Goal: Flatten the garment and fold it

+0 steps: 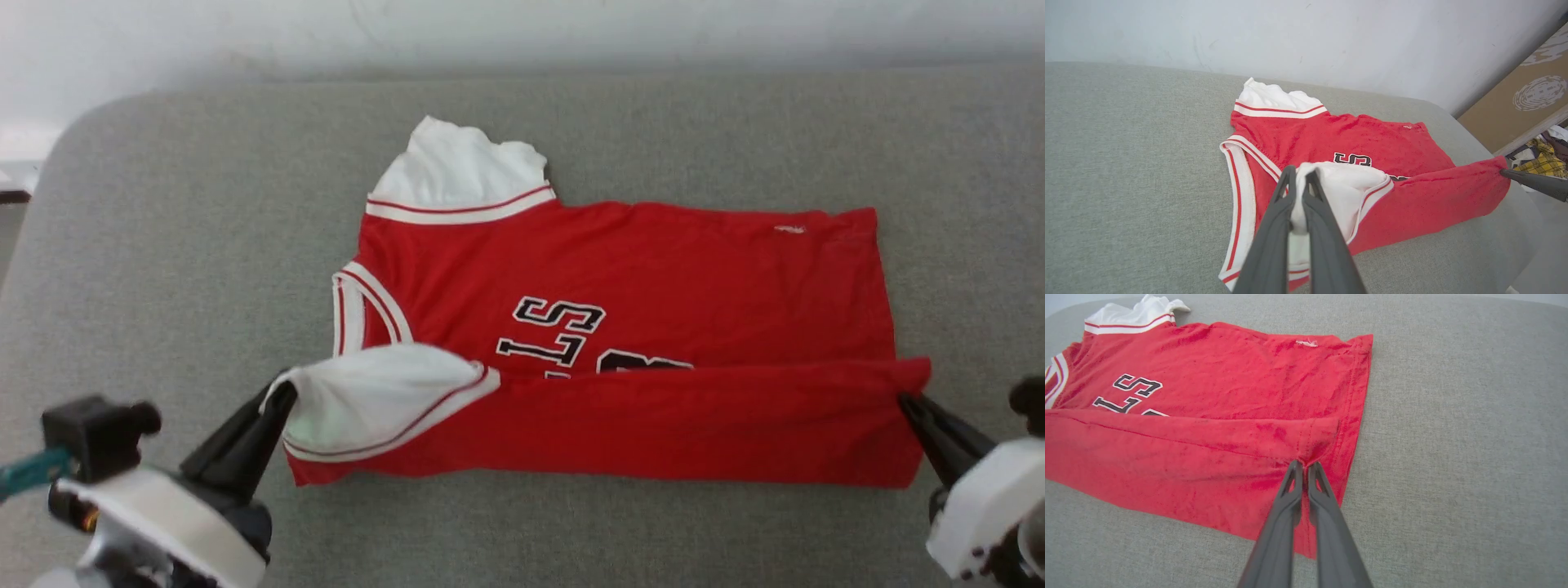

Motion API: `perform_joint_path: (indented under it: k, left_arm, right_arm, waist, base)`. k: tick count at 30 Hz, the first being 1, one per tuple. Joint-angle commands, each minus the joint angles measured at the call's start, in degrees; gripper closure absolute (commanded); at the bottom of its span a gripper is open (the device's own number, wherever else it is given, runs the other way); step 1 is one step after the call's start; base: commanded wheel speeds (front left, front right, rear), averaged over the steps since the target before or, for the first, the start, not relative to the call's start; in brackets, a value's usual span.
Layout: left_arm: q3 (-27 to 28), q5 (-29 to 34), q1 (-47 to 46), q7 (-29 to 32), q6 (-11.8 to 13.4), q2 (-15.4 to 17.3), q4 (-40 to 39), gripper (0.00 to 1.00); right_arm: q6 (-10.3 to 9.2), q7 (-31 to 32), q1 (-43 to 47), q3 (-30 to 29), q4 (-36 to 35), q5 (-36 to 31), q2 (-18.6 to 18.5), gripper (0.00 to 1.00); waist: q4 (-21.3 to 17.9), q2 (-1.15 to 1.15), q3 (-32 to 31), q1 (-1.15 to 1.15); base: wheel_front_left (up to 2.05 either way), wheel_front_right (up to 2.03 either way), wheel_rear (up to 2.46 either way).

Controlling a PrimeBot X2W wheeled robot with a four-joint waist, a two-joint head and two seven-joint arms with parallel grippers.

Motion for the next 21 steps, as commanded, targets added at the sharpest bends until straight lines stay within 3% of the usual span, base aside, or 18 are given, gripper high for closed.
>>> perform_joint_path:
  k: [1,9,21]
  left_arm:
    - [-0.96,0.49,-3.86,0.79,-0.99,0.13,2.14,1.0]
    - [-5.02,1.11,-15.02,1.83,-3.4,-0.62,13.64,1.0]
    - [-11.46,0.94,-20.06,3.64,-4.28,-2.21,25.49,1.0]
  right_arm:
    - [-0.04,0.27,-3.01,1.14,1.39,-0.68,-0.7,1.0]
    - [-0.04,2.55,-11.06,3.93,7.4,-1.78,-2.09,1.0]
    - [-0.04,7.34,-14.1,6.82,12.56,-1.06,-1.85,1.0]
  waist:
    - [-1.15,0.0,4.33,-0.01]
    - [-2.0,0.0,10.23,-0.01]
    - [-1.63,0.0,12.54,-0.01]
  base:
    - [0.0,0.0,0.0]
    - [0.0,0.0,0.0]
    - [0.0,0.0,0.0]
